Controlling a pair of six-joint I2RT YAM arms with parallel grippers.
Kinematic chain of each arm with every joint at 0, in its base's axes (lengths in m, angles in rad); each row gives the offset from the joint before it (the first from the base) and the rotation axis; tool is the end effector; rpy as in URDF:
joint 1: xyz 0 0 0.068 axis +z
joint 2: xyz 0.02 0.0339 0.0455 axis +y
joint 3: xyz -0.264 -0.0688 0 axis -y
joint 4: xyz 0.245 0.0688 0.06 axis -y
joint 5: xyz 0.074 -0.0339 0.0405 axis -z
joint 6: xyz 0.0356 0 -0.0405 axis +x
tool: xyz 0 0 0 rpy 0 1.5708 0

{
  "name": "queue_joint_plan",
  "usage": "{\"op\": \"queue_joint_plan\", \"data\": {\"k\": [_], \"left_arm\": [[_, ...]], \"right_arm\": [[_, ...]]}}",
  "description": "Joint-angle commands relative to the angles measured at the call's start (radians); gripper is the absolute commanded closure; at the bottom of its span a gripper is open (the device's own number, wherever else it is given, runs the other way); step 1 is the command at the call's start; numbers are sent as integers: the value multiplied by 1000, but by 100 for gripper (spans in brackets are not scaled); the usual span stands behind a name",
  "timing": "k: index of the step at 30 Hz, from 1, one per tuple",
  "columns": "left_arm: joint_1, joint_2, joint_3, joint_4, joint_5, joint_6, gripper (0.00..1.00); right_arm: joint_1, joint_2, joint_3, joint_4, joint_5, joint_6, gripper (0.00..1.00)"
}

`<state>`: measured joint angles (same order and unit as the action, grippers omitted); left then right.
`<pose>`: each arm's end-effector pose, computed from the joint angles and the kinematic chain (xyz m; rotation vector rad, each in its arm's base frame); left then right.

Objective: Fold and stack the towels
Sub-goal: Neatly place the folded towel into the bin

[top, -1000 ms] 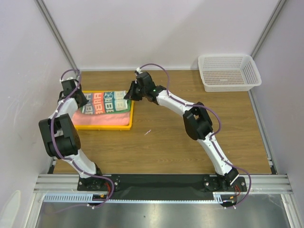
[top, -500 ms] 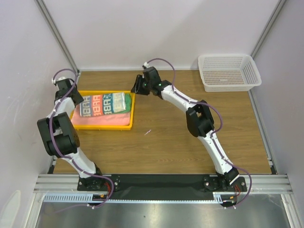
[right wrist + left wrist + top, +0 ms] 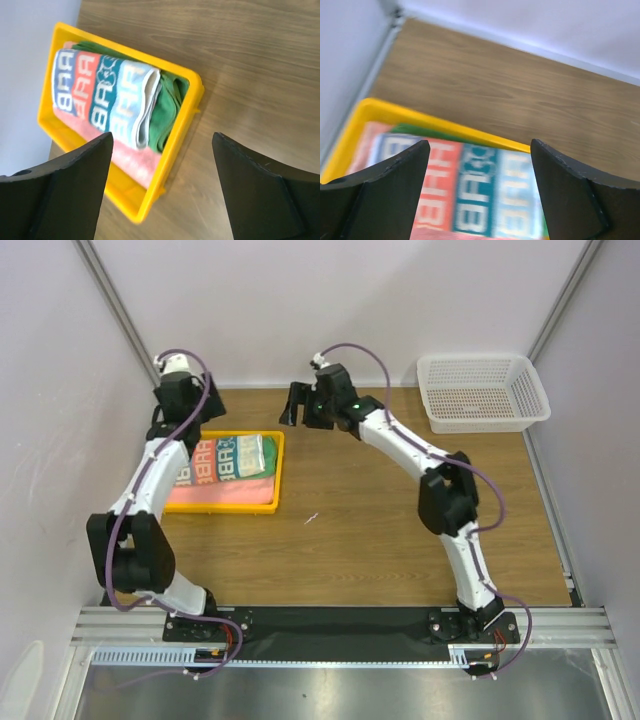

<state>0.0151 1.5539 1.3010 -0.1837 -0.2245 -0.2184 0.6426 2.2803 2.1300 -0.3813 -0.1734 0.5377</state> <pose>0.3661 0.0135 0.3283 -0.3740 1.9616 0.0946 0.4264 0.3269 0.2811 -0.2266 2.2107 0.8668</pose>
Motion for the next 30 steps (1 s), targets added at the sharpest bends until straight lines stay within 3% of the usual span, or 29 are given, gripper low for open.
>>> {"op": "queue_joint_plan", "data": {"k": [1, 2, 8, 11, 16, 22, 30], "left_arm": [[-87, -55, -51, 58, 37, -16, 12], [-108, -49, -69, 67, 43, -39, 12], [-125, 3, -229, 234, 191, -140, 17], [-127, 26, -316, 366, 319, -133, 20], [-136, 63, -378, 481, 389, -141, 22], [-158, 75, -371, 412, 330, -96, 23], [-164, -240, -229, 103, 241, -16, 17]], "right_arm": [[-55, -246, -138, 53, 21, -39, 12], [-84, -284, -250, 97, 26, -38, 11], [-188, -539, -560, 199, 46, -28, 7], [-233, -640, -732, 267, 23, -27, 7], [-273, -769, -985, 334, 44, -8, 6], [-305, -844, -1027, 292, 57, -34, 4], [-330, -994, -1009, 260, 66, -90, 1]]}}
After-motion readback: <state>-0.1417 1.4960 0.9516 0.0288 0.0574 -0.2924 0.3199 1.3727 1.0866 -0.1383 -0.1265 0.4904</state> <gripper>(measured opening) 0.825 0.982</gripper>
